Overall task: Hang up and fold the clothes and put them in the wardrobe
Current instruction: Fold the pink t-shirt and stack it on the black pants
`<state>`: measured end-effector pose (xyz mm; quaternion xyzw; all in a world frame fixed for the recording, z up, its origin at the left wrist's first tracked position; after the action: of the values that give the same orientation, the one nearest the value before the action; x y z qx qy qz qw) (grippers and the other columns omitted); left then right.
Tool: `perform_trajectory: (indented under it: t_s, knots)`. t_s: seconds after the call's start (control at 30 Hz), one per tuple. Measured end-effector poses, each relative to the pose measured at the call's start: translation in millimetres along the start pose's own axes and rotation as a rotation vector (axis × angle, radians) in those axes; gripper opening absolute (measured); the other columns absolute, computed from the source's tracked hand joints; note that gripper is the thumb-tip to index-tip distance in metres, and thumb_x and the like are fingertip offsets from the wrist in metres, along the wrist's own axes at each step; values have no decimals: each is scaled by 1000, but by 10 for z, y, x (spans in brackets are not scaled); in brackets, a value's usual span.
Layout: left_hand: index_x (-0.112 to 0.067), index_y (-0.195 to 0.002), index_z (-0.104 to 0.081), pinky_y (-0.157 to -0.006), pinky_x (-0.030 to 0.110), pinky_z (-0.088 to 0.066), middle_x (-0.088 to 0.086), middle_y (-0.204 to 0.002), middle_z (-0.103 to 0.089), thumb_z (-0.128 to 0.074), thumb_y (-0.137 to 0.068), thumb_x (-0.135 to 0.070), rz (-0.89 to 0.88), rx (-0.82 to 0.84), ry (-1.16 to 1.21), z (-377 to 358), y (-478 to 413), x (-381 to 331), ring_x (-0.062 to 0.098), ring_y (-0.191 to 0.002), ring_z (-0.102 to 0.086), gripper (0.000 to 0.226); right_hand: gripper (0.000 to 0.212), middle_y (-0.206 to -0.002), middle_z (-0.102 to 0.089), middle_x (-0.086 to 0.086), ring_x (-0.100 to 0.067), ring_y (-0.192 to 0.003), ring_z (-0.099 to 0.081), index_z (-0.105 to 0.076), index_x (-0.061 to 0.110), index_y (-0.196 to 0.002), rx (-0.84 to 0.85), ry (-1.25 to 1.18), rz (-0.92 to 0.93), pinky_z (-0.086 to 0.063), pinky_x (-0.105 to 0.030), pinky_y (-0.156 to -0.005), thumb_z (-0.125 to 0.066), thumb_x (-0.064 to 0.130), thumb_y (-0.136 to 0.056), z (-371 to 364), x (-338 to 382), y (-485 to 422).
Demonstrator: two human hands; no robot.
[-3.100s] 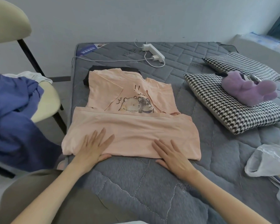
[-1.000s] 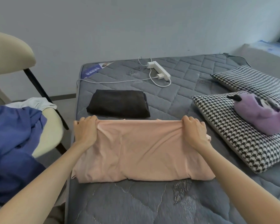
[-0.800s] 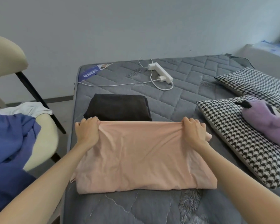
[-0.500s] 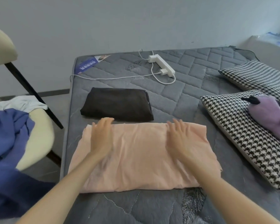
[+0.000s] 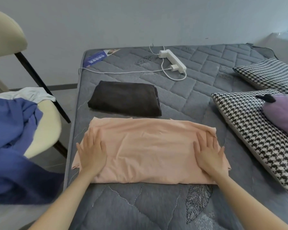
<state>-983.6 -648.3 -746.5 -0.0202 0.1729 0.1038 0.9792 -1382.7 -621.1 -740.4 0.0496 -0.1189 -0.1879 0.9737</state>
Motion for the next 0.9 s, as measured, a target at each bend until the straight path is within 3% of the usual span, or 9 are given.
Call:
perform_trajectory:
  t_s: [0.13,0.23,0.37,0.47,0.6,0.67,0.77,0.9]
  knots:
    - [-10,-144,-34,-105,49,-31,17,-139,-40,-45,-95,-17,148,-164,127,174,184,47,37,-124,-38,51,51,-162,-5,-7,-26,-149,3,-17,25,-154,-71,-78,64,5,-55,-117,-19,34,-103,-25,256,185]
    - [-3,-127,-49,-95,51,-35,21,-121,-49,-53,-92,-19,264,-215,135,267,320,82,40,-111,-45,39,50,-163,-6,-3,-22,-150,3,-19,26,-153,-47,-109,193,5,-50,-118,-23,32,-104,-146,584,433]
    - [-3,-108,-51,-84,45,-46,14,-107,-58,-49,-95,-27,407,-162,371,269,513,203,34,-98,-56,28,49,-163,-5,0,-20,-150,3,-17,31,-153,-46,-59,384,5,-49,-117,-23,34,-104,-326,1073,768]
    - [-9,-103,-50,-71,37,-39,7,-100,-58,-45,-96,-37,420,-46,312,271,601,310,25,-85,-52,29,48,-163,-2,2,-19,-150,6,-14,34,-153,15,-76,441,7,-49,-117,-20,36,-105,-439,1300,931]
    - [-8,-111,-52,-78,39,-44,11,-106,-59,-37,-100,-30,349,51,209,259,618,375,30,-95,-56,30,49,-163,-1,1,-20,-150,6,-11,35,-153,41,-73,453,8,-52,-118,-19,37,-105,-492,1348,1016]
    - [-8,-111,-52,-78,39,-42,12,-106,-58,-34,-101,-25,337,-4,343,304,596,377,32,-98,-56,27,49,-163,1,3,-20,-150,7,-9,36,-153,43,-58,465,8,-53,-117,-18,37,-105,-489,1322,1020]
    - [-9,-92,-43,-71,38,-37,5,-83,-52,-35,-100,-19,406,-126,628,392,562,373,30,-87,-52,15,48,-162,6,7,-20,-149,10,-3,43,-152,63,-2,463,8,-59,-115,-15,40,-105,-493,1251,994]
    - [-9,-89,-38,-62,36,-33,3,-75,-47,-36,-101,-22,300,-158,614,436,588,357,20,-69,-45,18,48,-161,12,14,-20,-149,13,8,54,-146,65,59,417,10,-68,-108,-10,50,-102,-496,1130,962]
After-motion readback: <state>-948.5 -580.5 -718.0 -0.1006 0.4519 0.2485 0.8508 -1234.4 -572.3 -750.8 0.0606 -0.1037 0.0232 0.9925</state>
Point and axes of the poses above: each hand's wrist, its own y-axis away from the middle knuckle, its own z-axis out of the back of the hand, x = y × z, the point moved 3 cm from there along -y, towards the middle knuckle
